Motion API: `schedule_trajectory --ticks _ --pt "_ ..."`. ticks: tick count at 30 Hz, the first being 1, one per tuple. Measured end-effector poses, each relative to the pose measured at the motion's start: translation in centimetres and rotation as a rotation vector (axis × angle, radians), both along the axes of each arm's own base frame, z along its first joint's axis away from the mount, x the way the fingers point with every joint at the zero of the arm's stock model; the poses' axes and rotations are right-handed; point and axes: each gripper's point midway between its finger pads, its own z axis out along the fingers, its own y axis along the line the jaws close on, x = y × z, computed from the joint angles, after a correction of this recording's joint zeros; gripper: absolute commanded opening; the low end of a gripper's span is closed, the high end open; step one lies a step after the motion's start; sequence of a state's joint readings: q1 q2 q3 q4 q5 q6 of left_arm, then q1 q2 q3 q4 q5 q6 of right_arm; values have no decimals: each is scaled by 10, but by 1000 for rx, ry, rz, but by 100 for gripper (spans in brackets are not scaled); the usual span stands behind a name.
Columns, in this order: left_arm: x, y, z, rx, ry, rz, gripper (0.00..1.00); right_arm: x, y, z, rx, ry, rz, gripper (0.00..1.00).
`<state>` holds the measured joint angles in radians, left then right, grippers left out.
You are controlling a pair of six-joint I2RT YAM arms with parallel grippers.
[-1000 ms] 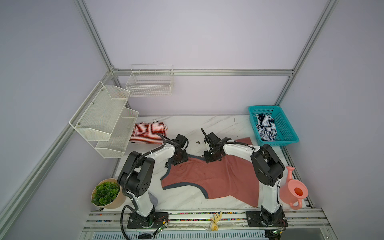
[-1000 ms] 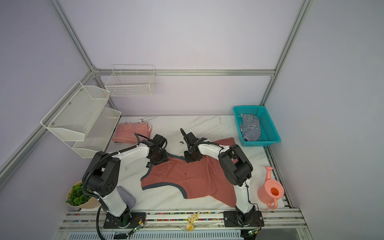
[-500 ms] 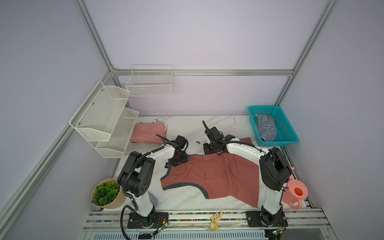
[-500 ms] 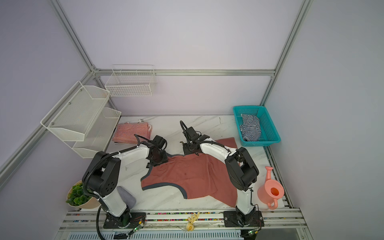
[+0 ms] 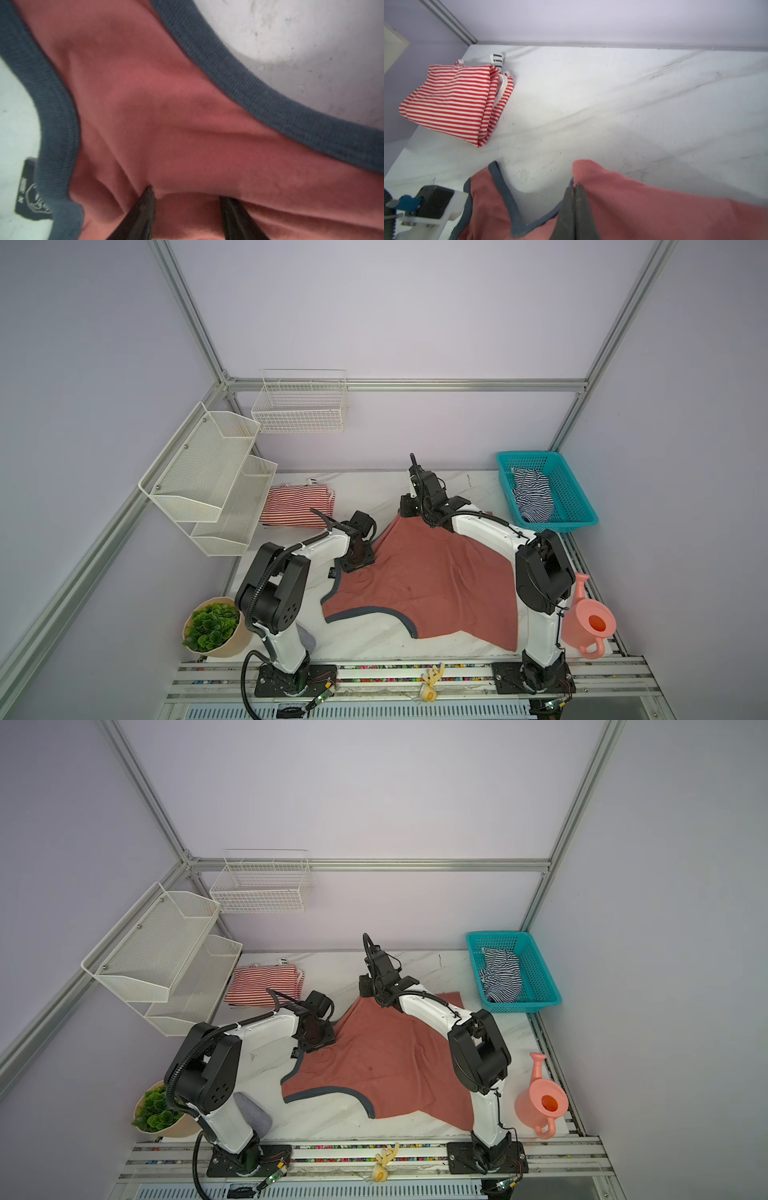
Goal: Fold and stack the tank tops
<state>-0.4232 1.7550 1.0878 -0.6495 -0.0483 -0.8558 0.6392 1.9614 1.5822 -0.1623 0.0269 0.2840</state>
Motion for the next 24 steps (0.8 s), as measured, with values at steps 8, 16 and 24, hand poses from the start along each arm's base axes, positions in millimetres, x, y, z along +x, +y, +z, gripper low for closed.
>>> schedule_trajectory --ticks 8,16,24 --pt "0 10 -2 10 -6 38 52 9 -6 -6 39 -4 -15 0" --pt "-2 12 -3 15 -9 42 52 -42 -39 -112 -85 232 -26 0" --pt "-2 12 -3 13 -12 42 52 -54 -46 -141 -117 307 -47 42"
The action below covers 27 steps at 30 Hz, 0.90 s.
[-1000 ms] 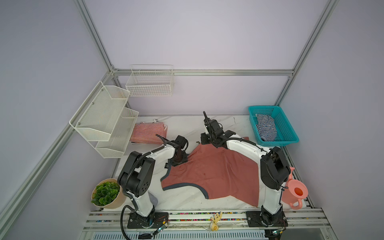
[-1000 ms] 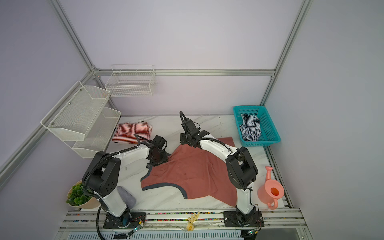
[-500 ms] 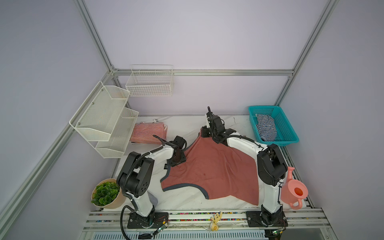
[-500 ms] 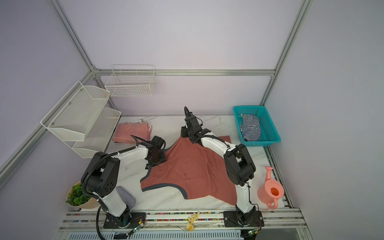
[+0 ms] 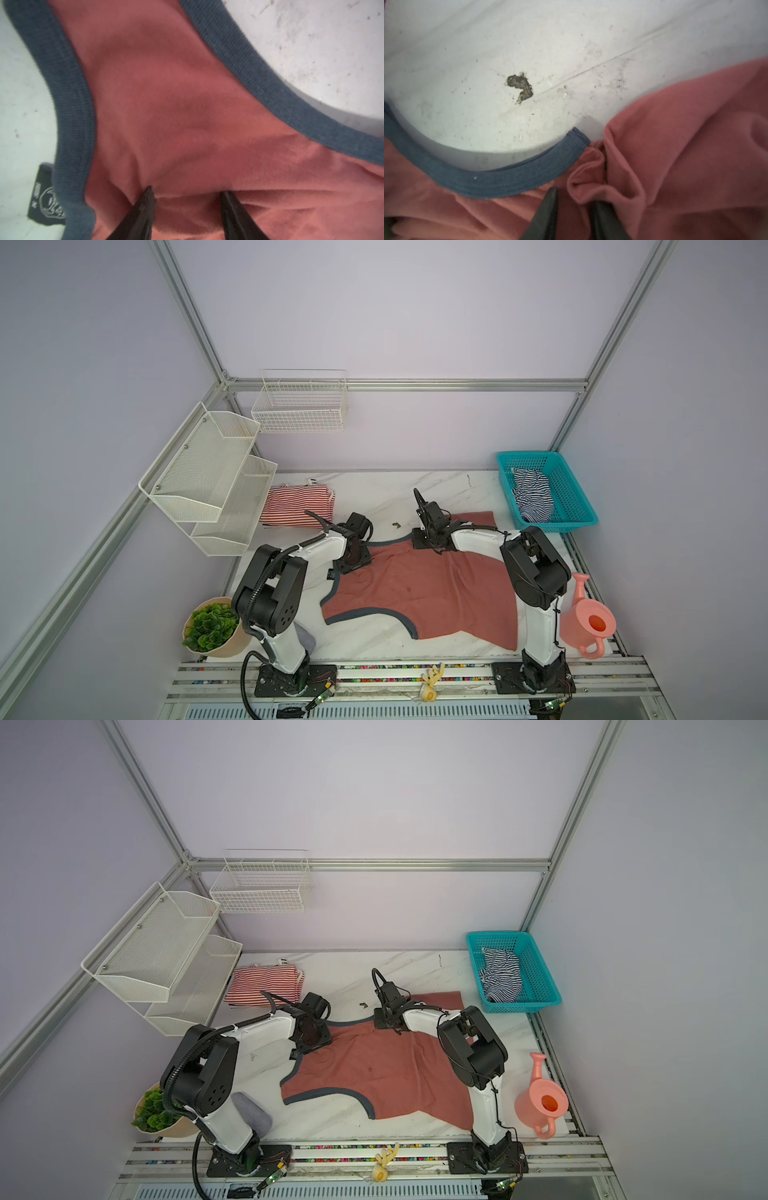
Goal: Fold and stack the tank tops
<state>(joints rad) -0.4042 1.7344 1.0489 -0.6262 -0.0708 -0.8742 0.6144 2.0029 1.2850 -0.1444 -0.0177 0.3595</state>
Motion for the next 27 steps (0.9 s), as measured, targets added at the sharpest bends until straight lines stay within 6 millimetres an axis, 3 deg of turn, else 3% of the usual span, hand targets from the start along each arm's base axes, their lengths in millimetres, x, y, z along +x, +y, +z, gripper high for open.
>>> schedule_trajectory --ticks 4,7,12,19,23,27 --pt "0 0 0 -1 -1 1 52 3 0 4 -2 -8 -12 58" --pt "0 0 0 -3 -4 1 52 7 -2 14 -8 -27 -26 61" --pt "0 0 0 -3 -5 1 52 20 -2 47 12 -100 -49 60" --pt "0 0 0 -3 -5 1 52 34 11 76 54 -153 -36 47" --pt "0 0 0 -4 -5 1 52 41 23 71 57 -130 0 41" --pt "0 0 0 -4 -5 1 52 32 22 42 14 -50 32 35"
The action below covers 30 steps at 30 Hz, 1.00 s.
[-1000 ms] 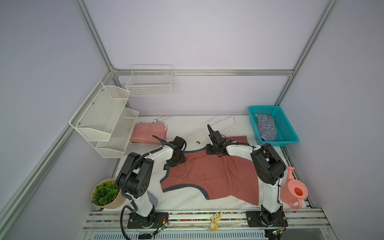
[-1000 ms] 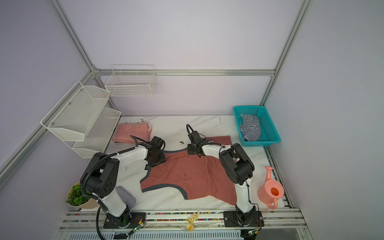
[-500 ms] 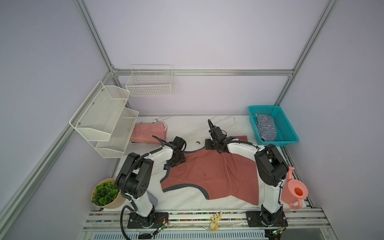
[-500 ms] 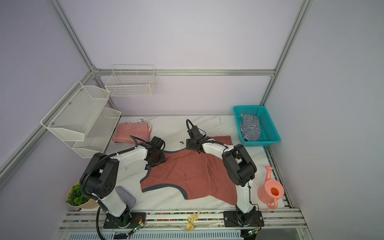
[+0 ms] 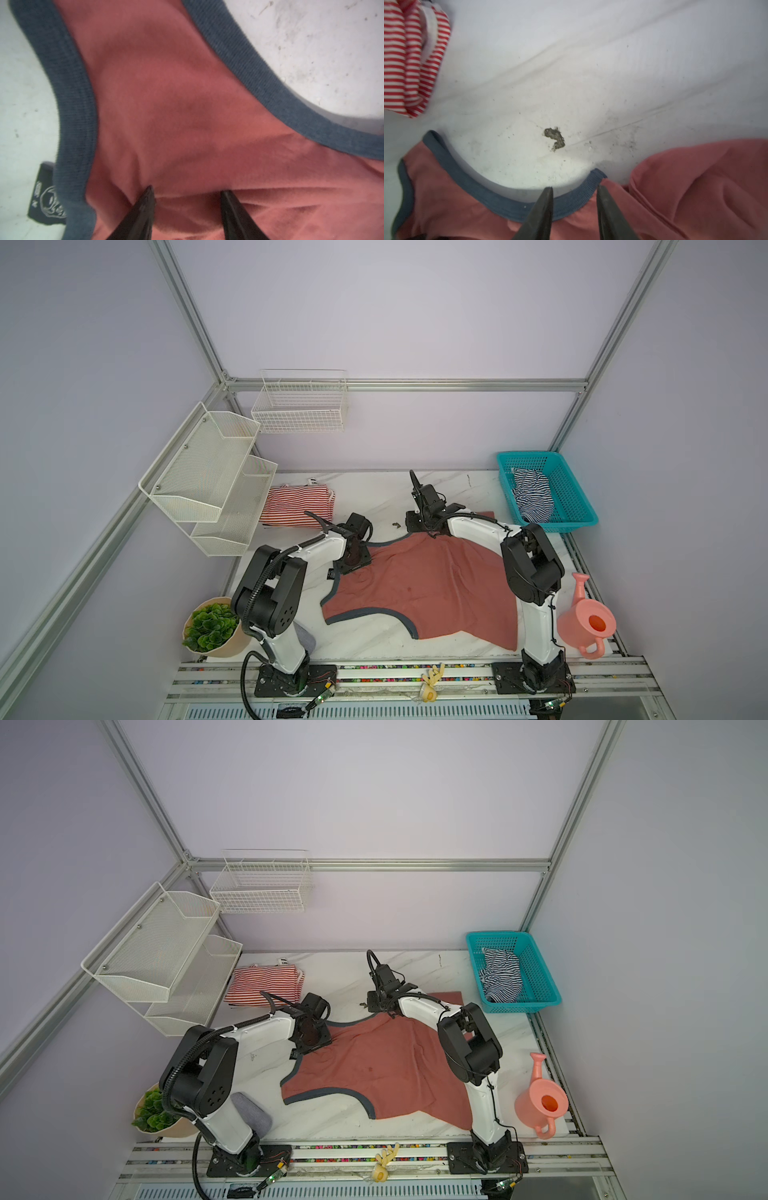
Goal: Fold and stack the tank tops
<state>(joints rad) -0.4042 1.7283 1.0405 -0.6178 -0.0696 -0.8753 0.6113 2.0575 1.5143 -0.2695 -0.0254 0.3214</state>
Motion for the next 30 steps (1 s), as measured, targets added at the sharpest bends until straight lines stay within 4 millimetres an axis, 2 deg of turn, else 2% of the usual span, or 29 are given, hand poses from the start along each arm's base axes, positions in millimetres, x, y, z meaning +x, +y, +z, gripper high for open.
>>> schedule_trajectory --ticks 4,7,15,20,22,24,26,28,30 --pt "0 0 0 -1 1 0 52 -15 -7 -22 -44 77 21 34" --pt "0 0 0 -1 1 0 52 -23 -11 -31 -64 107 27 35" --pt "0 0 0 -1 1 0 52 -30 -13 -39 -67 137 37 41" --pt "0 0 0 -2 1 0 52 -26 -9 -44 -62 138 37 41" --pt "0 0 0 -2 1 0 52 -23 -7 -44 -57 135 35 34" --pt "0 0 0 -2 1 0 52 -20 -4 -46 -50 133 30 19" --pt "0 0 0 -2 1 0 52 -18 -3 -47 -48 132 29 9" --pt "0 0 0 -2 1 0 52 -17 -3 -48 -46 133 25 1" --pt "0 0 0 -2 1 0 52 -17 -4 -48 -44 133 20 0"
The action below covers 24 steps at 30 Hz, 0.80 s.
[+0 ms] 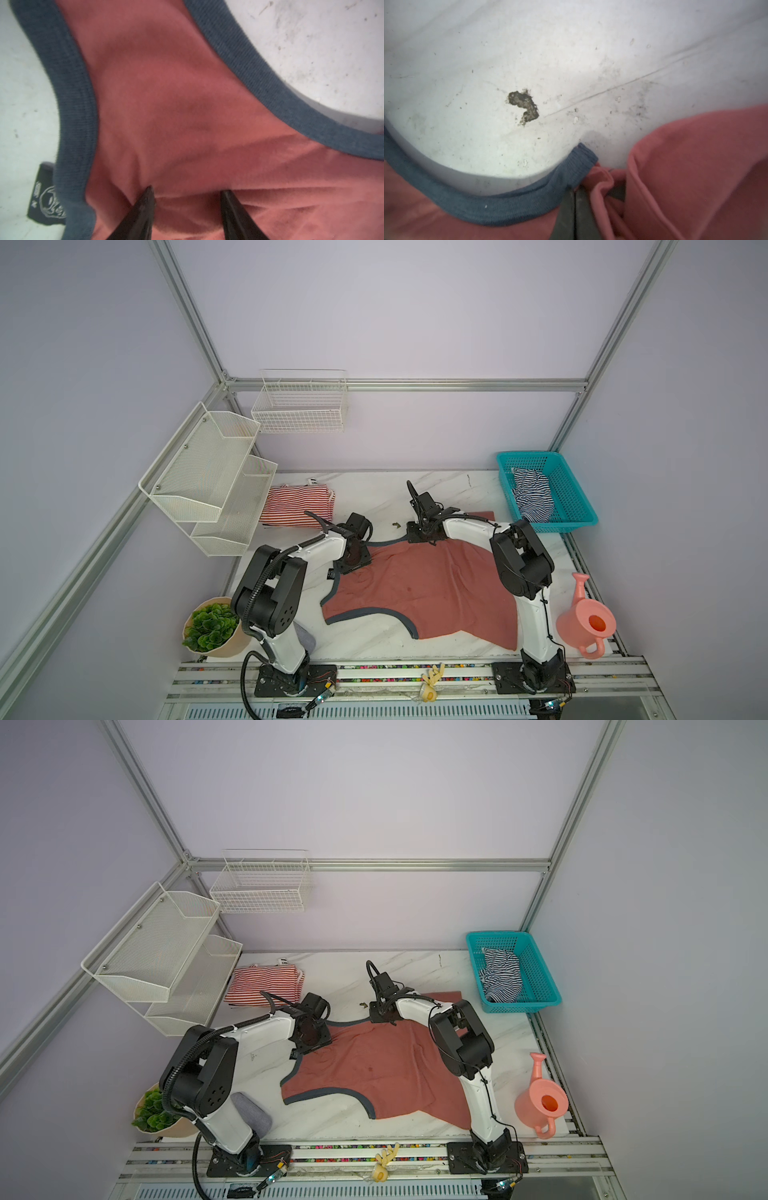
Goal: Fold and stack the tank tops
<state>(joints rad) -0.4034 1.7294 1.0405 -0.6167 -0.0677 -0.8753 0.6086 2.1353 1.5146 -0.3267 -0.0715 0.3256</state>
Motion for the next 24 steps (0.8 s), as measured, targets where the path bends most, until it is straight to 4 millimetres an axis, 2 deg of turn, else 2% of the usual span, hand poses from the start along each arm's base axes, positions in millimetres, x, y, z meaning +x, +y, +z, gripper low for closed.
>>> schedule_trajectory --ticks 9,18,21,24 --pt "0 0 0 0 0 0 52 3 1 4 1 -9 -6 0" --pt "0 1 0 1 0 1 52 33 21 32 53 -86 -7 0" --pt "1 2 0 1 0 4 52 44 31 29 68 -94 -2 0" --pt "2 7 0 2 1 16 52 53 40 15 74 -82 6 0"
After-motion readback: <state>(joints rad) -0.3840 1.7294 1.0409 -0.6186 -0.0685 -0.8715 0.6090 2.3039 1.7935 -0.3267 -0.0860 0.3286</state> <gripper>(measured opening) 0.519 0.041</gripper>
